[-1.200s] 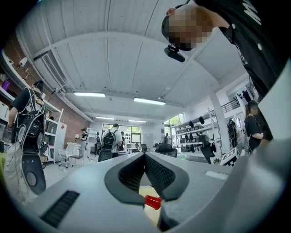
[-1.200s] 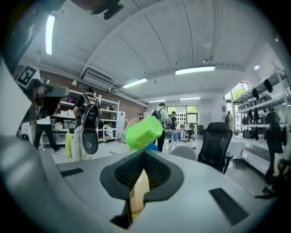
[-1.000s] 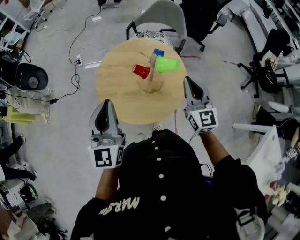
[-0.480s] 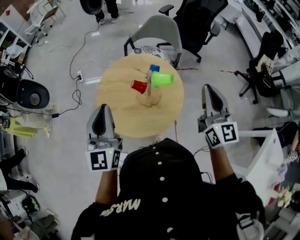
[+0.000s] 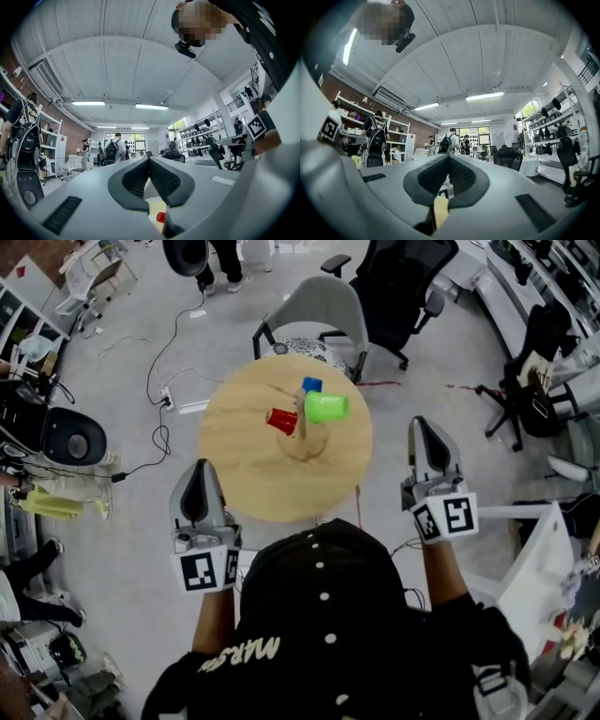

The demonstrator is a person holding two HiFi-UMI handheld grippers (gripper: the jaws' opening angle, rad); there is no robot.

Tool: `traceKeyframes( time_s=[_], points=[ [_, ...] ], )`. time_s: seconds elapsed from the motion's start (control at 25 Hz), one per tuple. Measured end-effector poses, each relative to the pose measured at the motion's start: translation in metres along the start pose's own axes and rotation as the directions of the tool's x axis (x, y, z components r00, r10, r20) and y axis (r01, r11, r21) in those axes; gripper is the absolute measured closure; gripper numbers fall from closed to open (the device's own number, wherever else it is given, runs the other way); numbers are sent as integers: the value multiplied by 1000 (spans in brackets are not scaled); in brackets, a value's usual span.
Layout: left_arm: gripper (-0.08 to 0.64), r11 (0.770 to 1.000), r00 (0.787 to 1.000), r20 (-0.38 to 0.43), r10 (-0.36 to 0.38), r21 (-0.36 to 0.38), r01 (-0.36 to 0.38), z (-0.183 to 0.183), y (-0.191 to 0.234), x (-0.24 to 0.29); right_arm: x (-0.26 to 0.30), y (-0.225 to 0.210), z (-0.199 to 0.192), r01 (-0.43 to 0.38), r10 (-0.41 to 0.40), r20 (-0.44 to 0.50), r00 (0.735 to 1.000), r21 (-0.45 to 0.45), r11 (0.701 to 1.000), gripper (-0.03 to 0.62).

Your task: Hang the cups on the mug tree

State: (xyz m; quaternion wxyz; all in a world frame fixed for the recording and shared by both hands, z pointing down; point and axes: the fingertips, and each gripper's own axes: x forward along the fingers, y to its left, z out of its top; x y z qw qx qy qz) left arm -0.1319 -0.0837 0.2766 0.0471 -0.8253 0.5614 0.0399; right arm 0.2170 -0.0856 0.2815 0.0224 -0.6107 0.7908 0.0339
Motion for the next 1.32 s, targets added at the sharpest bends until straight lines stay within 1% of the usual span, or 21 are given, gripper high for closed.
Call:
traceKeyframes(
  time_s=[0.08, 0.24, 0.4, 0.52, 0.68, 0.76, 1.0, 1.08, 1.2, 1.32],
  points=[
    [565, 1000, 1000, -8, 10, 4, -10, -1, 4, 1, 1, 1, -3, -5, 5, -7, 1000, -2, 1000, 592],
    [565, 1000, 1000, 3, 15, 8, -15, 0, 4, 2, 2, 4, -6, -19, 19, -11, 1000, -7, 1000, 592],
    [566, 1000, 1000, 3, 0, 10, 0, 1, -3, 3, 4, 10, -5, -47, 47, -19, 999, -18, 999, 592],
    [566, 1000, 1000, 8, -2, 8, 2, 0, -3, 5, 7, 13, -9, -51, 50, -27, 998, -18, 999, 592],
    [565, 1000, 1000, 1, 7, 0, -7, -2, -3, 6, 8, 10, -13, -43, 44, -40, 998, 18, 999, 592],
    [566, 1000, 1000, 1, 7, -3, -7, -3, -4, 7, 8, 9, -13, -50, 51, -40, 998, 21, 999, 592],
    [565, 999, 1000, 6, -20, 47, 19, -2, -9, 7, 8, 10, -14, -63, 63, -35, 997, 11, 998, 592],
    [566, 999, 1000, 4, -16, 39, 16, -3, -10, 6, 7, 10, -15, -66, 66, -35, 997, 15, 998, 592],
    [566, 998, 1000, -2, -21, 54, 21, -7, -11, 5, 6, 10, -17, -70, 71, -38, 997, 18, 997, 592],
    [565, 999, 1000, 0, -17, 44, 17, -8, -10, 5, 6, 11, -19, -71, 71, -37, 997, 18, 997, 592]
  ],
)
